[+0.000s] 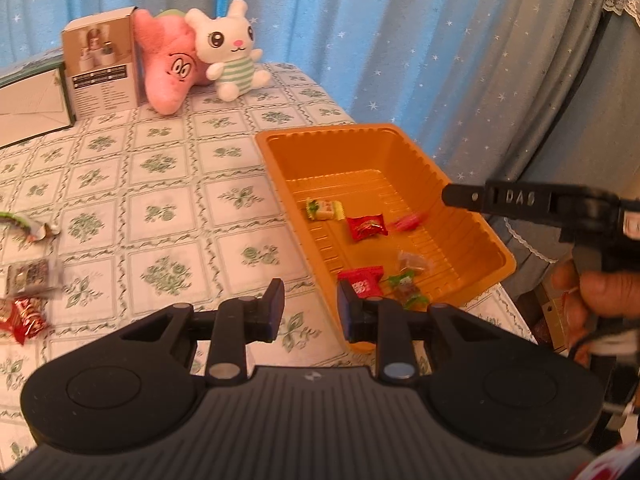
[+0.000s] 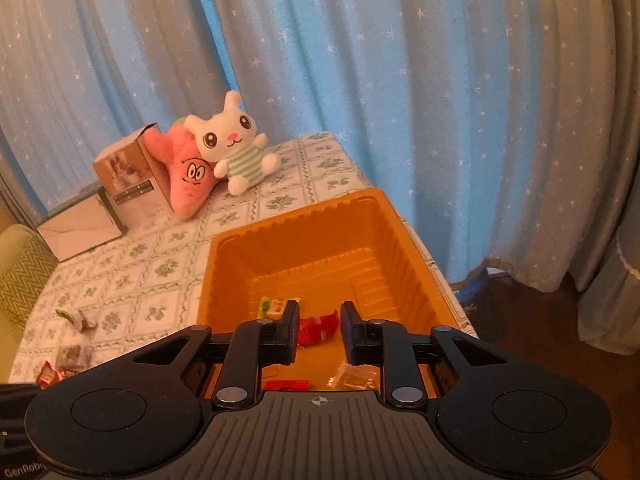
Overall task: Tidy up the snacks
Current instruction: 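Move both open tools back from the tray toward the remaining red candies, then grasp the large red packet with the left tool while the right tool grasps the small red-white candy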
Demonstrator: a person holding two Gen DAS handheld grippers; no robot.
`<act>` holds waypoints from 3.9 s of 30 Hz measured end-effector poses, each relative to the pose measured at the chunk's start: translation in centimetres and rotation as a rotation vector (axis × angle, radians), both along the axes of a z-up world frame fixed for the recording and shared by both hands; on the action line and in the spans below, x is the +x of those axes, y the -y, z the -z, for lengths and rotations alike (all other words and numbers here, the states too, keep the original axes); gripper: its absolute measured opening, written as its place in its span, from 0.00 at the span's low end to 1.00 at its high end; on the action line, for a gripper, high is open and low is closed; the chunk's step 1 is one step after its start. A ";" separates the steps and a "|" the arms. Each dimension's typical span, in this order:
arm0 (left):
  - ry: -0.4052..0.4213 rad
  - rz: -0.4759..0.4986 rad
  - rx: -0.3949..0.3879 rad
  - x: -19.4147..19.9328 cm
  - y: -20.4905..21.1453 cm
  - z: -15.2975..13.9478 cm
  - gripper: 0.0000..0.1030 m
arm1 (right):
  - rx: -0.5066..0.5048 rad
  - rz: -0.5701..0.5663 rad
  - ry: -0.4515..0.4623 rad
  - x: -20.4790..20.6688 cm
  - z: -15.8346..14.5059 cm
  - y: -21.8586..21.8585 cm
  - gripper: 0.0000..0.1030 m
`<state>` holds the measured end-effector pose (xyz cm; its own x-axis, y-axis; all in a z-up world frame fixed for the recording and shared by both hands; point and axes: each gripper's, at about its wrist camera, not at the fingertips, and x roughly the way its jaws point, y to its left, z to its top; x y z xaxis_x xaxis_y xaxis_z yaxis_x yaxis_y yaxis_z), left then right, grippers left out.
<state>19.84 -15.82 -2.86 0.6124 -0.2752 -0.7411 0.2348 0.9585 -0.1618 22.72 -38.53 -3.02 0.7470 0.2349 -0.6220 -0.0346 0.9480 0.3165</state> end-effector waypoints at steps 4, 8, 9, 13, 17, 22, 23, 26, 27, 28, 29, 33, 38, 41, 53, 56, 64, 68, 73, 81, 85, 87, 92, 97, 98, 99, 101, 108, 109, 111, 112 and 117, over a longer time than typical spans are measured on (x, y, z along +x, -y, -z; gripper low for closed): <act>0.006 -0.019 0.004 -0.9 -1.2 -0.3 0.24 | 0.005 0.040 0.002 -0.8 -0.4 0.3 0.51; 0.024 -0.041 0.011 -2.0 -2.5 -0.9 0.24 | -0.006 0.059 -0.003 -2.5 -0.9 0.1 0.51; 0.027 -0.049 0.013 -2.3 -2.8 -1.1 0.24 | -0.008 0.061 -0.004 -3.1 -0.9 -0.1 0.51; 0.044 -0.074 0.017 -3.5 -4.1 -1.8 0.24 | -0.022 0.057 -0.012 -5.6 -1.0 -1.4 0.51; 0.056 -0.092 0.021 -4.9 -5.3 -2.4 0.24 | -0.038 0.034 -0.017 -8.0 -1.1 -3.3 0.51; 0.064 -0.129 0.021 -6.8 -7.4 -2.9 0.24 | -0.045 0.004 -0.023 -10.2 -1.3 -5.7 0.51; 0.063 -0.138 0.020 -7.2 -7.9 -3.0 0.24 | -0.051 -0.005 -0.023 -10.6 -1.4 -6.2 0.51; 0.070 -0.157 0.028 -8.4 -9.2 -3.2 0.24 | -0.064 -0.027 -0.022 -11.5 -1.5 -7.6 0.51; 0.073 -0.160 0.031 -8.8 -9.6 -3.2 0.24 | -0.064 -0.035 -0.023 -11.7 -1.6 -8.1 0.51; 0.076 -0.167 0.037 -9.3 -10.2 -3.2 0.24 | -0.063 -0.045 -0.027 -11.9 -1.6 -8.6 0.51; 0.077 -0.176 0.044 -9.7 -10.6 -3.1 0.25 | -0.064 -0.057 -0.033 -12.1 -1.5 -9.0 0.51; 0.069 -0.220 0.071 -11.5 -13.0 -2.6 0.28 | -0.085 -0.113 -0.045 -12.7 -1.3 -11.1 0.51; 0.046 -0.288 0.083 -13.0 -16.1 -1.9 0.34 | -0.089 -0.161 -0.045 -13.1 -1.0 -13.6 0.51; 0.043 -0.323 0.109 -13.5 -17.4 -1.7 0.40 | -0.087 -0.194 -0.039 -13.1 -1.0 -15.1 0.51; 0.043 -0.392 0.135 -13.9 -20.5 -2.2 0.45 | -0.100 -0.287 -0.011 -12.8 -1.4 -19.7 0.54; 0.039 -0.406 0.135 -13.9 -21.2 -2.2 0.45 | -0.099 -0.309 -0.003 -12.7 -1.4 -20.7 0.56; 0.024 -0.442 0.136 -13.7 -23.1 -1.8 0.45 | -0.118 -0.354 0.003 -11.7 -1.3 -23.4 0.63; 0.015 -0.456 0.135 -13.2 -24.1 -1.4 0.45 | -0.131 -0.377 -0.001 -10.8 -0.9 -24.9 0.63; 0.013 -0.470 0.133 -12.0 -25.5 -0.8 0.45 | -0.155 -0.404 -0.002 -9.2 0.1 -27.1 0.63; -0.001 -0.487 0.103 -8.7 -27.5 0.7 0.45 | -0.151 -0.465 -0.017 -5.9 2.3 -30.7 0.63; -0.009 -0.483 0.092 -7.1 -28.3 1.5 0.45 | -0.138 -0.505 -0.031 -4.1 3.7 -32.3 0.63; -0.013 -0.478 0.091 -6.3 -28.6 1.9 0.45 | -0.133 -0.521 -0.035 -3.2 4.3 -33.1 0.63; -0.021 -0.469 0.093 -4.7 -29.6 3.0 0.45 | -0.128 -0.555 -0.034 -1.4 5.8 -35.0 0.61; -0.023 -0.457 0.078 -3.6 -30.5 3.7 0.45 | -0.141 -0.585 -0.048 0.1 7.5 -36.6 0.49; -0.024 -0.453 0.077 -3.4 -30.6 3.9 0.45 | -0.142 -0.590 -0.049 0.2 7.7 -36.8 0.49; -0.027 -0.450 0.078 -3.2 -30.7 4.1 0.45 | -0.141 -0.595 -0.050 0.5 8.0 -37.1 0.47; -0.031 -0.446 0.082 -3.0 -30.8 4.4 0.45 | -0.143 -0.599 -0.052 0.9 8.4 -37.5 0.44; -0.033 -0.434 0.076 -2.4 -31.0 4.9 0.45 | -0.185 -0.636 -0.047 1.9 9.5 -39.1 0.33; -0.034 -0.431 0.076 -2.3 -31.0 5.0 0.45 | -0.194 -0.644 -0.047 1.9 9.6 -39.3 0.30; -0.033 -0.423 0.075 -2.1 -30.9 5.1 0.45 | -0.218 -0.654 -0.037 1.8 9.7 -39.5 0.22; -0.032 -0.417 0.072 -2.1 -30.9 5.2 0.45 | -0.224 -0.653 -0.033 1.7 9.7 -39.4 0.21; -0.033 -0.365 0.034 -1.2 -30.3 5.6 0.45 | -0.225 -0.617 -0.016 1.2 9.1 -37.7 0.17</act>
<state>18.61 14.49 -8.44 0.6415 -0.0179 -0.7669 -0.1287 0.9830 -0.1306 23.89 -0.83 -12.12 0.5066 0.4804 -0.7159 -0.5904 0.7984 0.1180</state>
